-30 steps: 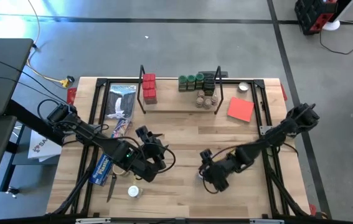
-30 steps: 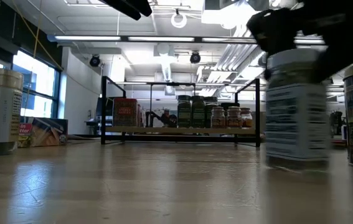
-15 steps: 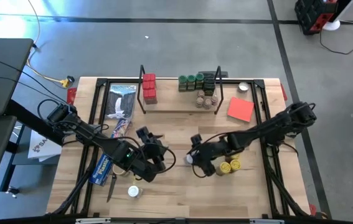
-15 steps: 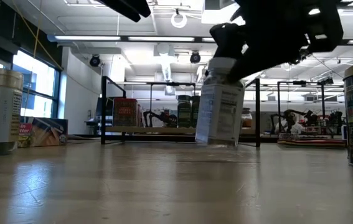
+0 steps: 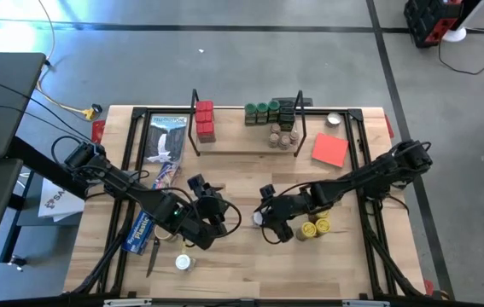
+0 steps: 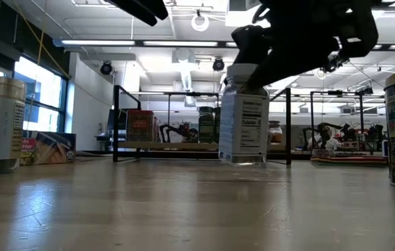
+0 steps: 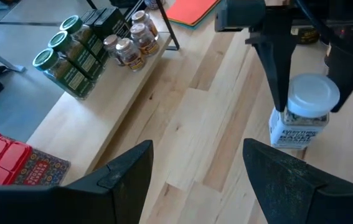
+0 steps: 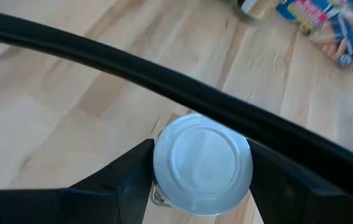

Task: Shelf spices
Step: Put the white seasoning bottle on the shelf

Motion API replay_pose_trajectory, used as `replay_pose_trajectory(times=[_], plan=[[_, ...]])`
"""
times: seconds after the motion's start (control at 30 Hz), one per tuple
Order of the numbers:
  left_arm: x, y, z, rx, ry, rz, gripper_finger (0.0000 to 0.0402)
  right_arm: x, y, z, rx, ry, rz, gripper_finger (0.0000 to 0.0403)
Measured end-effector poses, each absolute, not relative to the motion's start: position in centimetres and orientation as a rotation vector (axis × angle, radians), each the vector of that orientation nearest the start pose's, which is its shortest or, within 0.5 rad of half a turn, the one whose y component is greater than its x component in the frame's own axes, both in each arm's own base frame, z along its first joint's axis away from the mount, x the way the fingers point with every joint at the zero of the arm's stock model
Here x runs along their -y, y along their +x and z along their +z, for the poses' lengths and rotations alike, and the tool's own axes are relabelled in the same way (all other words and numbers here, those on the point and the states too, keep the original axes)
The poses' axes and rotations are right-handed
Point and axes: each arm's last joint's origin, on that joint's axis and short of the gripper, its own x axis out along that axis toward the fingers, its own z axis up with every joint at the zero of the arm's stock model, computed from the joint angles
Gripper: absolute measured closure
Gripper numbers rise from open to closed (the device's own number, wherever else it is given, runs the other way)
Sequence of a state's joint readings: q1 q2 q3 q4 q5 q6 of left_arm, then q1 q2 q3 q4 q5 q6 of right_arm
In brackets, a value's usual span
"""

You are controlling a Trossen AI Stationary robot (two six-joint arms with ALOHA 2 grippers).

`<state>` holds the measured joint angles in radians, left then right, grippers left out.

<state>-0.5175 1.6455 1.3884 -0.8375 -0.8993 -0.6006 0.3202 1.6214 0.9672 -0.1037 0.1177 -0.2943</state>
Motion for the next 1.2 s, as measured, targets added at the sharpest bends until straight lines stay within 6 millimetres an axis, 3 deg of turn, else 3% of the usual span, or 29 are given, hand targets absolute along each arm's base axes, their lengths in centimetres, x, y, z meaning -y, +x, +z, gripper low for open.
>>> replay_pose_trajectory(times=[0.43,0.8,0.97,1.07,1.2], plan=[[14.4,29.9,28.6,-0.683,0.156,0.559,0.0159,-9.5,32.4,19.3,-0.733,-0.342,0.290,0.0170],[14.6,29.9,28.4,-0.742,0.130,0.485,0.0159,-8.9,32.3,20.6,-0.686,-0.303,0.253,0.0097],[14.5,30.5,28.6,-0.777,0.224,0.374,0.0159,-8.7,29.6,24.6,-0.639,-0.234,0.208,0.0095],[14.3,31.6,28.6,-0.819,0.321,0.150,0.0160,-9.1,26.9,27.1,-0.628,-0.199,0.179,0.0095],[13.7,33.9,28.7,-0.740,0.469,-0.144,0.0164,-9.7,23.4,29.2,-0.619,-0.167,0.098,0.0096]])
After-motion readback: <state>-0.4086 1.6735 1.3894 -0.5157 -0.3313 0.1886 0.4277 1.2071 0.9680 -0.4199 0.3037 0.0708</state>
